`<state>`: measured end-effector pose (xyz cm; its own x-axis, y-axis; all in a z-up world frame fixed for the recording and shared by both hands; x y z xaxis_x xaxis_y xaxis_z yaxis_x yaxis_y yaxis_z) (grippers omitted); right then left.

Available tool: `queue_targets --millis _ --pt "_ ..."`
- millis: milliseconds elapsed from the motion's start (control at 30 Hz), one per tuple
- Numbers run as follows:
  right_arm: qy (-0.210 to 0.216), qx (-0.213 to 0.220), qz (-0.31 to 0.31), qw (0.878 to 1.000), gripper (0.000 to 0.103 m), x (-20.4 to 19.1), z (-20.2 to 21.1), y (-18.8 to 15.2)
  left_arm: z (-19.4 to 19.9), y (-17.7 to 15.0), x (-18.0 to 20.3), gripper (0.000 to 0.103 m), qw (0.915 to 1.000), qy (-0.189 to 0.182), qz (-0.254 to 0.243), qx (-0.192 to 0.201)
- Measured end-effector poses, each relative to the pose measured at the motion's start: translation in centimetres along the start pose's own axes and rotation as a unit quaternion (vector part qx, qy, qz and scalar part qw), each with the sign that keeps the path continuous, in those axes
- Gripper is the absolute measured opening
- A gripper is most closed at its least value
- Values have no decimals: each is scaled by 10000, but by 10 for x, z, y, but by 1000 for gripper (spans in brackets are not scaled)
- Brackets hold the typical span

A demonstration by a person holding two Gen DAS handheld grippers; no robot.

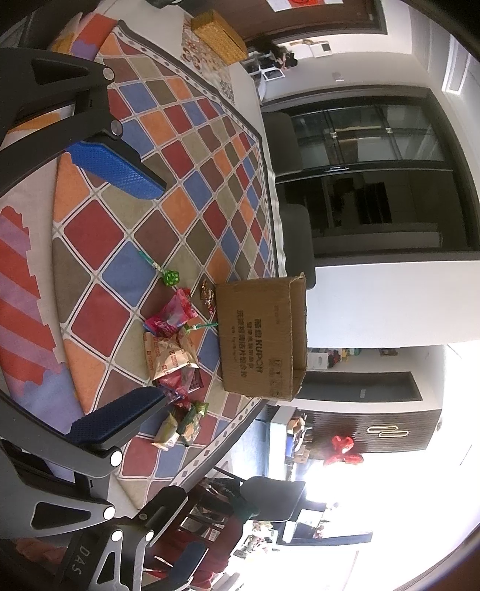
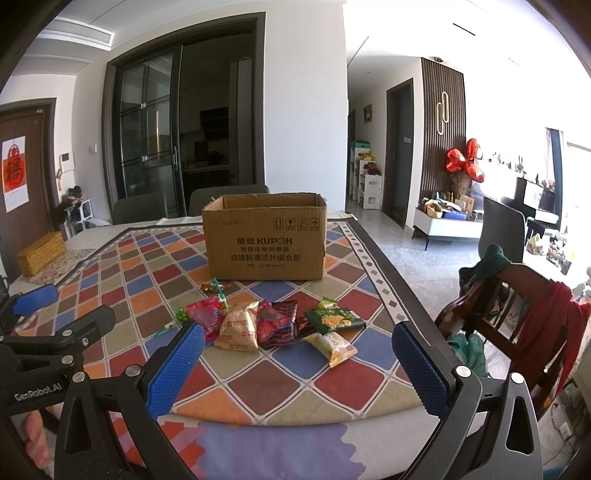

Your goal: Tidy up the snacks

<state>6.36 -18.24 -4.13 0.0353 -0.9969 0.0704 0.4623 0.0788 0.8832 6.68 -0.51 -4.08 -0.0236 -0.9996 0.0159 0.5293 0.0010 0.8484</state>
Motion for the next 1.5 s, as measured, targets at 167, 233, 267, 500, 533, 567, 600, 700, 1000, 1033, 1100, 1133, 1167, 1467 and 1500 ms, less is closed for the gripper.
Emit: queue_targets --millis 167,233,267,500,533,567,600,700,1000,1033,1100,1133,1167,1467,1500 --pt "6 -42 -4 10000 102 0 -1 2 -11 6 4 103 10000 -56 -41 -64" --pt "8 -66 -8 10000 102 0 0 8 -17 4 6 103 9999 -41 -77 -92" --pt "3 -83 -8 10000 102 0 0 9 -21 3 8 103 9999 -38 -107 -106" --pt "46 -283 -50 9996 102 9 -26 3 -44 11 21 103 9996 -120 -214 -132" --pt "41 -293 -47 9996 102 11 -30 4 -47 11 24 103 9996 -138 -224 -131" --pt "31 -314 -60 9995 102 13 -34 4 -51 12 27 102 9995 -162 -229 -140" --pt "34 -332 -76 9994 102 16 -39 2 -55 13 30 101 9994 -194 -239 -158" --pt "33 -428 -141 9990 102 22 -52 0 -64 11 36 98 9991 -255 -272 -212" --pt "72 -764 43 9970 93 31 -92 -14 -107 4 57 90 9974 -433 -284 -501" --pt "98 -816 64 9966 92 31 -96 -15 -110 2 58 89 9972 -442 -284 -537" --pt "141 -937 108 9954 88 32 -106 -20 -120 -1 62 86 9964 -487 -283 -641" --pt "156 -987 129 9949 88 32 -111 -22 -125 -3 64 86 9959 -501 -283 -698" --pt "165 -1034 153 9944 87 33 -115 -24 -131 -6 66 85 9954 -510 -281 -765" --pt "348 -1538 182 9873 80 34 -150 -49 -167 -22 78 76 9905 -608 -250 -1205" --pt "368 -1584 177 9865 79 34 -153 -51 -170 -23 79 75 9899 -626 -246 -1250"
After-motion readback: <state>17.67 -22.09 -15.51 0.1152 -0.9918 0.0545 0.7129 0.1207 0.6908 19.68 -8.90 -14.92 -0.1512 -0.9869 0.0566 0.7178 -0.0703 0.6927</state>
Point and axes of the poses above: each gripper's, at about its wrist camera, not at the fingertips, and z roughly against the way its jaws point, x to its right, y to its top, the point moved 9 cm from there along -z, roughly the way its jaws point, and after that the axes turned 3 degrees about z, right-handed, at the moved point
